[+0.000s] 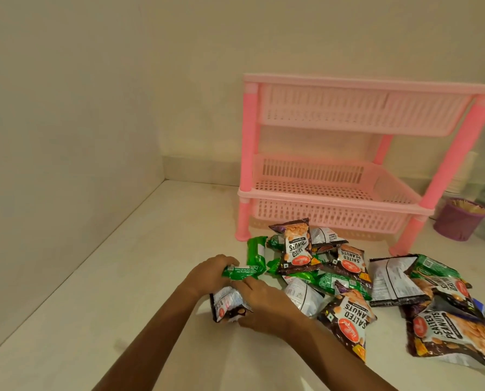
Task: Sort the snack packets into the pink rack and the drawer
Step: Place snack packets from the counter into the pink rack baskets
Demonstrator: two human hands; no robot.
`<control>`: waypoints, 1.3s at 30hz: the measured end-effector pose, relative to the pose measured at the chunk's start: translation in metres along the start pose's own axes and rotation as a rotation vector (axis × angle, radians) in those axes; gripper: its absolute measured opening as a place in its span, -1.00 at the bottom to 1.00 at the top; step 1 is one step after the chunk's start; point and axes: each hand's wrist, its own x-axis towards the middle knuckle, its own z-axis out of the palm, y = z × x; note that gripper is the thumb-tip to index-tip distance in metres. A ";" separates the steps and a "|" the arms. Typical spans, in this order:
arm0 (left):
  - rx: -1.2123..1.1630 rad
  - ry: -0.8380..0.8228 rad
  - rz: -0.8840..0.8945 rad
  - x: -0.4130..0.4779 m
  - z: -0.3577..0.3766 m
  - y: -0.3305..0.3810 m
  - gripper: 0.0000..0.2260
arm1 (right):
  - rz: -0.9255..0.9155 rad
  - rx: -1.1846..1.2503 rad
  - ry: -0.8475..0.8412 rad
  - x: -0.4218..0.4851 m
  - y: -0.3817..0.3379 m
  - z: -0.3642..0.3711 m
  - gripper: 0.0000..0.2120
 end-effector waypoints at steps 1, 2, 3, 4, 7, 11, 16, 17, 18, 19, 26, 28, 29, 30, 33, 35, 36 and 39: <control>-0.008 -0.019 0.000 0.003 -0.001 -0.002 -0.57 | 0.002 -0.025 0.001 0.001 -0.001 0.001 -0.38; -0.009 -0.047 0.000 0.006 -0.002 -0.004 -0.55 | 0.002 -0.055 0.007 0.001 -0.001 0.002 -0.39; -0.003 -0.069 0.009 0.009 -0.002 -0.005 -0.55 | -0.001 -0.083 0.020 0.002 -0.002 0.001 -0.42; 0.006 -0.095 0.020 0.012 -0.002 -0.006 -0.55 | -0.007 -0.101 0.037 0.003 -0.002 0.000 -0.45; 0.007 -0.118 0.045 0.017 -0.003 -0.009 -0.59 | -0.030 -0.089 0.099 0.004 -0.001 -0.006 -0.52; -0.032 -0.118 0.067 0.020 -0.014 -0.014 -0.60 | -0.081 0.052 0.223 0.002 0.002 -0.017 -0.50; -0.256 0.066 0.078 0.022 -0.051 -0.003 -0.70 | -0.019 0.394 0.371 -0.001 0.010 -0.047 -0.53; -0.311 0.130 0.085 0.024 -0.059 0.000 -0.72 | -0.018 0.443 0.384 0.000 0.014 -0.054 -0.54; -0.369 0.188 0.096 0.026 -0.066 0.004 -0.72 | -0.025 0.499 0.392 0.001 0.017 -0.062 -0.55; -0.437 0.237 0.108 0.028 -0.073 0.008 -0.72 | -0.027 0.564 0.394 0.002 0.021 -0.069 -0.56; -0.726 0.409 0.168 0.064 -0.092 0.046 -0.75 | 0.077 0.807 0.570 0.002 0.078 -0.116 -0.46; -0.680 0.462 0.187 0.079 -0.088 0.062 -0.76 | 0.123 0.783 0.691 0.003 0.098 -0.130 -0.47; -0.647 0.496 0.197 0.088 -0.086 0.071 -0.75 | 0.142 0.747 0.754 0.005 0.109 -0.138 -0.48; -0.604 0.532 0.204 0.095 -0.084 0.079 -0.73 | 0.152 0.719 0.809 0.006 0.117 -0.147 -0.49; -0.390 0.614 0.201 0.121 -0.080 0.100 -0.64 | 0.211 0.683 0.890 0.020 0.148 -0.167 -0.62; -0.238 0.587 0.168 0.141 -0.081 0.108 -0.61 | 0.281 0.733 0.904 0.034 0.169 -0.174 -0.65; -0.170 0.549 0.137 0.151 -0.081 0.111 -0.60 | 0.312 0.806 0.907 0.041 0.178 -0.176 -0.65; 0.062 0.462 0.037 0.175 -0.078 0.110 -0.62 | 0.462 1.023 0.817 0.066 0.196 -0.179 -0.75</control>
